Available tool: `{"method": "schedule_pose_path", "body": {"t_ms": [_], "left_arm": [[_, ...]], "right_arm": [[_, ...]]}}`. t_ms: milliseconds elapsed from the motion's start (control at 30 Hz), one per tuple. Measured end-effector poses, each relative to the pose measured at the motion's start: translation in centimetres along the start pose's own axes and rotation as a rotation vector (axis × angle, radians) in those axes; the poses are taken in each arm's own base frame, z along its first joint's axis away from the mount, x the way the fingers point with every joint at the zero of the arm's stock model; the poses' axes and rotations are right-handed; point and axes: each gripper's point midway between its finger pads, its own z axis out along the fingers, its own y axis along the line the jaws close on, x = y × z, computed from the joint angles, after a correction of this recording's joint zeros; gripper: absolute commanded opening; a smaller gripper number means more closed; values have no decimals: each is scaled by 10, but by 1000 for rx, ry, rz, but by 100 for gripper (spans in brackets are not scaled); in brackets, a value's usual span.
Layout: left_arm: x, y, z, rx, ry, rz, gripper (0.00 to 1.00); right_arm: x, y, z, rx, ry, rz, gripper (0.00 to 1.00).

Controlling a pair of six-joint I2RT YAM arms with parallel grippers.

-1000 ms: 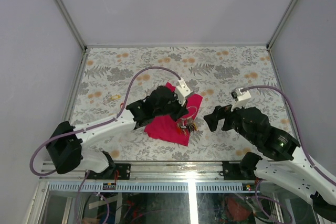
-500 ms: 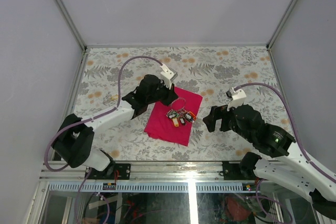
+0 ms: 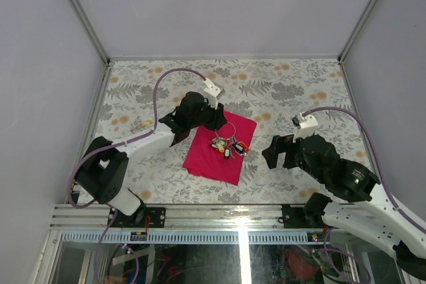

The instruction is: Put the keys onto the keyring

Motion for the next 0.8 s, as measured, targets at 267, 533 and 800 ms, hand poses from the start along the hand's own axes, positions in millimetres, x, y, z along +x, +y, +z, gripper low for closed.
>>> {"method": "schedule_pose_path", "body": {"t_ms": [267, 533, 800], "left_arm": [[49, 40, 29, -168, 160, -77, 38], [83, 68, 45, -310, 270, -133, 39], [88, 74, 48, -340, 284, -142, 36]], "right_arm": [[5, -4, 2, 27, 24, -4, 99], [5, -4, 2, 31, 26, -2, 99], [4, -4, 2, 30, 23, 5, 99]]}}
